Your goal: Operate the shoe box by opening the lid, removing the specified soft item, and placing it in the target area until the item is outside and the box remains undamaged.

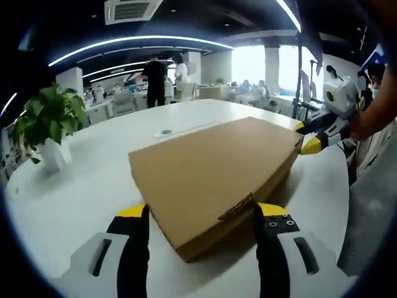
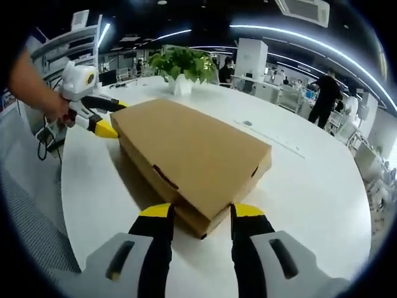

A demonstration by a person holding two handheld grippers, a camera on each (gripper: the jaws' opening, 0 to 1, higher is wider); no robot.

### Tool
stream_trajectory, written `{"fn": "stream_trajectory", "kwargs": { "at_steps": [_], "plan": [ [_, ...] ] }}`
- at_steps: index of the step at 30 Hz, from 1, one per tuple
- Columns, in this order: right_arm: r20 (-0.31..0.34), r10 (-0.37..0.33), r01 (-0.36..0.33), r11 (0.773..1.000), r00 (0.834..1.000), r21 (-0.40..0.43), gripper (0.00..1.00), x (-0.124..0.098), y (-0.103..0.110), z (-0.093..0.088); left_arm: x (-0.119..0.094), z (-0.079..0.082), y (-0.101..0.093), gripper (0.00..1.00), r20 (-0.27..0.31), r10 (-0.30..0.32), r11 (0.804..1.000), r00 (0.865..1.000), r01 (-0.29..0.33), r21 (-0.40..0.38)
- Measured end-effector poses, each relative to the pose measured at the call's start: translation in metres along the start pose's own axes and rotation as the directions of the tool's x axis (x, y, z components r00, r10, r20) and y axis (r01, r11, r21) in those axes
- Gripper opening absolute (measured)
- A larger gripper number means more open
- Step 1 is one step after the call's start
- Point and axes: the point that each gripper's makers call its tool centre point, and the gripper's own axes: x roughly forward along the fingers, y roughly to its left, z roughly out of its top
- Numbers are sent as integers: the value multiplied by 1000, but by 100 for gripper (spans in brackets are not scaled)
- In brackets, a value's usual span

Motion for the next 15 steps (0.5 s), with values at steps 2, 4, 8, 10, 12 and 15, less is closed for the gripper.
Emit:
{"fn": "stream_trajectory", "kwargs": {
  "at_steps": [2,4,8,10,12,15],
  "plan": [
    [2,5,-5,1000,1000,3,35,1,0,-1,-3,0,1,67,0,-1,1000,1000,1,6],
    [2,11,-11,1000,1000,-9,35,2,0,-1,-5,-2,2,64,-4,0,1000,1000,0,10],
    [6,14,-14,1000,1000,-7,35,2,-1,0,-8,-3,3,59,-3,-2,1000,1000,2,2],
    [7,15,-15,1000,1000,-4,35,2,-1,0,-9,-4,3,58,3,-3,1000,1000,3,-6],
    [5,14,-14,1000,1000,-7,34,2,-1,0,-8,-4,2,57,8,-4,1000,1000,4,-8],
    [0,8,-8,1000,1000,-5,34,2,0,1,-9,-3,2,57,16,-4,1000,1000,4,-9]
  ]
}}
